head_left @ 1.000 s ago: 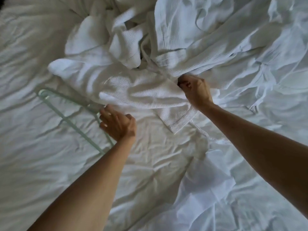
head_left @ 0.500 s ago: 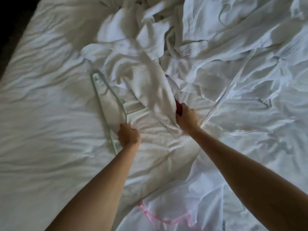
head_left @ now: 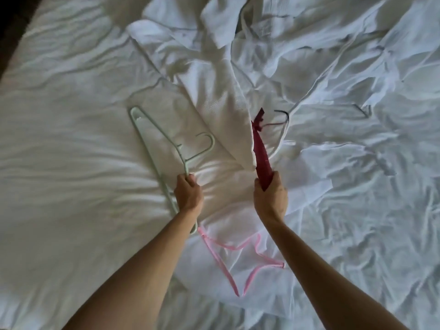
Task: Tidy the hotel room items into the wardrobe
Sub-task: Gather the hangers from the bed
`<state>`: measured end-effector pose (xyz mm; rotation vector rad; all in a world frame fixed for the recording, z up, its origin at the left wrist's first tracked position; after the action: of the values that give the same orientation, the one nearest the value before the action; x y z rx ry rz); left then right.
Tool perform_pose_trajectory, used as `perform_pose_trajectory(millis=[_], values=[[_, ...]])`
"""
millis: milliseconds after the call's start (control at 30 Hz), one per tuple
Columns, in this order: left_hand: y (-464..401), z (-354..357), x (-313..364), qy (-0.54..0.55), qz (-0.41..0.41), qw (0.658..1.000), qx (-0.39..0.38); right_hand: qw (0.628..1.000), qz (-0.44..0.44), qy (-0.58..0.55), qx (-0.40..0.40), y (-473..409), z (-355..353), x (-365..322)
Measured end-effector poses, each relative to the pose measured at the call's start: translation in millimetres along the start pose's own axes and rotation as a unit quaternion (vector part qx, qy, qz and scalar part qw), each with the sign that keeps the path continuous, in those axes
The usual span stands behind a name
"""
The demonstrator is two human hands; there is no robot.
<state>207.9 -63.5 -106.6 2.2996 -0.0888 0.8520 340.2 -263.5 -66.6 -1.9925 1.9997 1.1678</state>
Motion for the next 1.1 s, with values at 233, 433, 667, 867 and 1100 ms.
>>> perform_pose_trajectory(millis=[233,433,667,867,1100], values=[[9,-17,-13,-0.187,0.057,0.981,0.008,0.952,0.101,-0.226,-0.181,-17,12,6],[1,-11,-14,-0.255,0.111,0.96,-0.015,0.863,0.154,-0.307,-0.371,-54,29,-24],[37,-22,3,-0.049,0.114,0.988,-0.095,0.936,0.017,-0.243,-0.253,2,-41,-38],[134,-56,64,0.014,0.164,0.977,-0.139,0.938,-0.07,-0.22,-0.259,91,-98,-81],[245,-135,93,0.133,0.155,0.973,-0.104,0.919,-0.199,-0.138,-0.312,189,-166,-129]])
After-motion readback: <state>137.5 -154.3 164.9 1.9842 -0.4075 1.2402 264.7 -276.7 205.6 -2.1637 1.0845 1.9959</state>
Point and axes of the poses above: each hand's wrist, its own y-axis away from the middle knuckle, its own z-axis out of the palm, x = y × z, the point moved 6 cm from there along -y, towards the middle knuckle, and after that the axes turned 7 degrees about -x, right-handed, at the moved point
